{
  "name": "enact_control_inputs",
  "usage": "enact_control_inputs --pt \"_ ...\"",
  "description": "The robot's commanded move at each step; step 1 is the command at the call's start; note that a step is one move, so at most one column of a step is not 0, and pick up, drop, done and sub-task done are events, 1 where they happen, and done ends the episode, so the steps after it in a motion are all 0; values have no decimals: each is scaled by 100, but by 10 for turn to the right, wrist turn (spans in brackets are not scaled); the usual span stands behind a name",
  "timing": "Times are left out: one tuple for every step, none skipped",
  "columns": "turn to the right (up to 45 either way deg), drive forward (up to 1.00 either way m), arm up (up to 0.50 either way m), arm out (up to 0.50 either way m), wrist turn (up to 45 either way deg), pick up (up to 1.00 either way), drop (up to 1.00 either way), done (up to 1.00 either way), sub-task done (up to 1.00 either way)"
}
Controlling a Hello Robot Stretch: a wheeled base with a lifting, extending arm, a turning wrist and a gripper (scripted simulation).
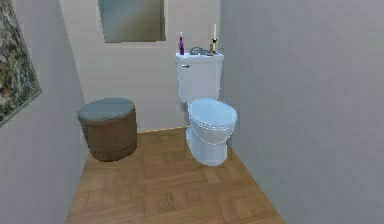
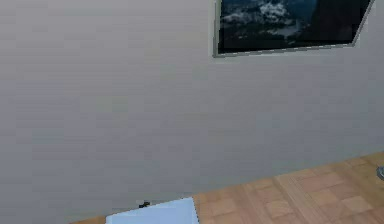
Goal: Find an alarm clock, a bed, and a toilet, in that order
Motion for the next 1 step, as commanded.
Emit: enact_control_inputs --pt "-30 0 0 0 0 0 0 0 0"
